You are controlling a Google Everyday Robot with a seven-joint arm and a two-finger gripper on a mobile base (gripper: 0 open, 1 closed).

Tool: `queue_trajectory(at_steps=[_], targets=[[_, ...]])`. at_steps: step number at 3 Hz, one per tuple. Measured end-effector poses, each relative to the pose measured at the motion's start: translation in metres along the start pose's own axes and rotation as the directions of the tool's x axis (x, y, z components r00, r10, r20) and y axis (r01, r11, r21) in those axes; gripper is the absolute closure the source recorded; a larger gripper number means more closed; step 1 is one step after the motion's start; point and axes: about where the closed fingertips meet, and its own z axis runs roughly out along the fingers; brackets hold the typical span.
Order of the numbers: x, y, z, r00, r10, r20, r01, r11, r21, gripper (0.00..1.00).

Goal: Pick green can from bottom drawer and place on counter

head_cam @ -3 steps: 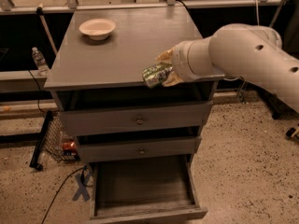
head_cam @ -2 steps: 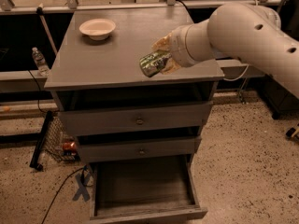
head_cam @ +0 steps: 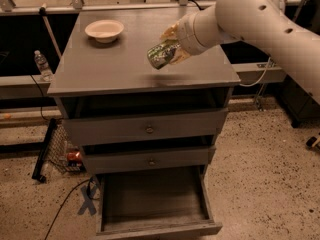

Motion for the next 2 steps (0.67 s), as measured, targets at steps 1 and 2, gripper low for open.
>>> queue_trajectory(at_steps=[1, 2], targets=[[0.021, -0.011, 0.024, 1.0, 0.006, 0.021, -0.006, 1.0, 0.004, 1.0], [0.034, -0.014, 0.04, 0.999, 0.02, 0.036, -0.02, 0.9998, 0.004, 1.0]])
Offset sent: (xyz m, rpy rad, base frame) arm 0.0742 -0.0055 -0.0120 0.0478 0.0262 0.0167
